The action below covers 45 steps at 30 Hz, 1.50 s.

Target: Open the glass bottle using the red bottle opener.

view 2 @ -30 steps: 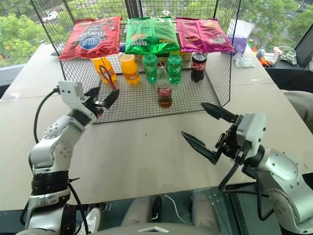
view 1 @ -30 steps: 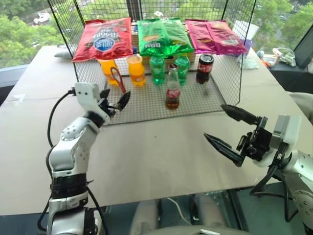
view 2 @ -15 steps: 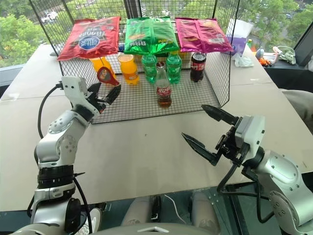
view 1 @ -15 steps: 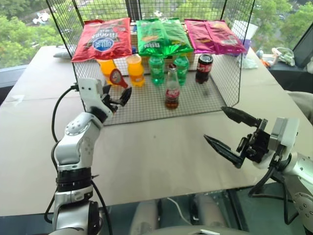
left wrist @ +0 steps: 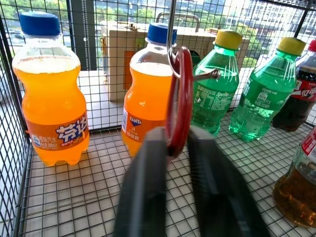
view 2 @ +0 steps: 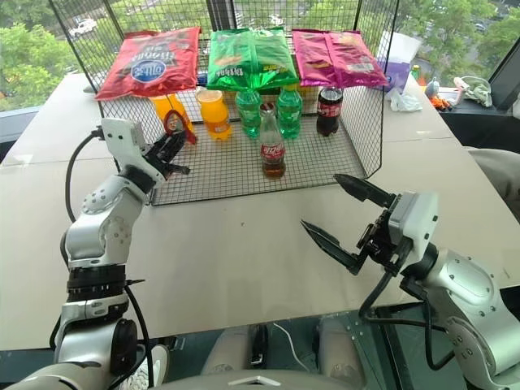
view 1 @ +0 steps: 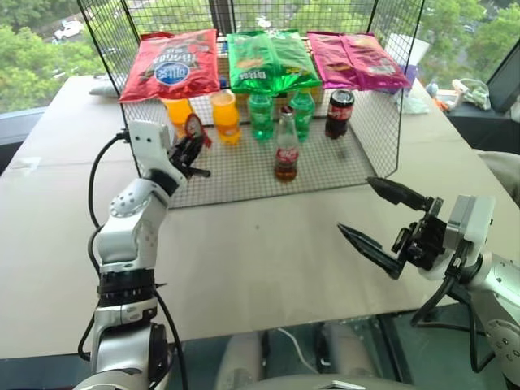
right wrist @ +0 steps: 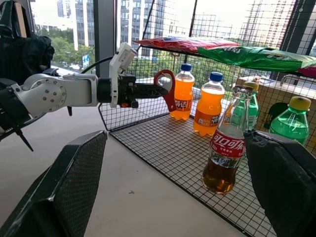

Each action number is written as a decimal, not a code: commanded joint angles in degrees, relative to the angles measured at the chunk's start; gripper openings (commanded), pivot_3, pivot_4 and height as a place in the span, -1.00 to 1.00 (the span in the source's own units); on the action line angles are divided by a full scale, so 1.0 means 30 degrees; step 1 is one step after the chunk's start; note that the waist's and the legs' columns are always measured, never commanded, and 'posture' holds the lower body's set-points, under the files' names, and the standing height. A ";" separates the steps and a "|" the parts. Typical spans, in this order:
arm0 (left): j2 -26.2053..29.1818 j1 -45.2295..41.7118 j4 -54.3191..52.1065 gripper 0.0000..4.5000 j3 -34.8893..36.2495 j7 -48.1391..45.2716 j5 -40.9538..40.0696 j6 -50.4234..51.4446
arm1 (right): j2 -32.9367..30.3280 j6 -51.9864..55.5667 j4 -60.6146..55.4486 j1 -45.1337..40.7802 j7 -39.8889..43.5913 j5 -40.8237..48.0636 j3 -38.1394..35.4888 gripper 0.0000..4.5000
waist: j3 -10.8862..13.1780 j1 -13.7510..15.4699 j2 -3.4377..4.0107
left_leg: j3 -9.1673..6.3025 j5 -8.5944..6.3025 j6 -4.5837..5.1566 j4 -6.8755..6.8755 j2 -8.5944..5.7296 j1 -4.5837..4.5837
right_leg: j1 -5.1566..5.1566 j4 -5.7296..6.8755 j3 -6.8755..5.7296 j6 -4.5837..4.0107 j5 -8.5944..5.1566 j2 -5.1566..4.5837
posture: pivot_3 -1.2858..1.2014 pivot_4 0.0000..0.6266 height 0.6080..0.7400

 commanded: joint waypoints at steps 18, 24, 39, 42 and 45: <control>0.1015 0.1138 -0.2254 -0.97 0.1128 -0.3037 -0.2578 0.0320 | -0.0327 0.0269 -0.0491 -0.0166 -0.0299 0.0152 0.0092 1.00 | 0.0001 -0.0017 0.0001 | -0.0002 0.0000 0.0000 0.0000 0.0004 0.0001 | 0.0000 0.0001 -0.0001 0.0001 0.0000 -0.0001 | 0.03 -0.52 1.00; 0.2298 0.2038 -0.2853 -0.97 0.1735 -0.5044 -0.4200 0.1334 | -0.0392 0.0843 -0.0395 -0.0434 -0.0526 0.0460 0.0225 1.00 | 0.0000 -0.0015 0.0000 | -0.0004 0.0001 -0.0001 0.0005 0.0008 0.0004 | 0.0001 0.0004 -0.0003 -0.0043 -0.0025 -0.0002 | 0.03 -0.52 1.00; 0.5011 0.2962 -0.5556 -0.97 0.1048 -0.9820 -1.5124 1.2097 | 0.0031 0.7045 0.0595 -0.3281 -0.3718 0.5132 0.1786 1.00 | 0.0002 -0.0185 0.0000 | -0.0054 0.0000 0.0000 0.0009 0.0028 0.0012 | -0.0006 0.0018 0.0003 -0.0059 -0.0038 -0.0001 | 0.03 -0.52 1.00; 0.5196 0.2482 -0.5609 -0.97 0.0629 -1.0178 -1.5942 1.2993 | 0.0364 0.8790 0.1665 -0.4577 -0.5046 0.7479 0.1673 1.00 | 0.0004 -0.0195 -0.0001 | -0.0052 0.0001 0.0001 0.0010 0.0025 0.0014 | -0.0006 0.0018 0.0013 -0.0061 -0.0036 -0.0001 | 0.03 -0.52 1.00; 0.5061 0.1813 -0.5470 -0.97 0.0135 -1.0328 -1.6329 1.3504 | 0.0721 1.0019 0.2600 -0.5836 -0.6108 0.9664 0.1765 1.00 | 0.0004 -0.0181 -0.0001 | -0.0049 0.0001 0.0001 0.0010 0.0021 0.0013 | -0.0007 0.0018 0.0012 -0.0063 -0.0037 0.0000 | 0.03 -0.52 1.00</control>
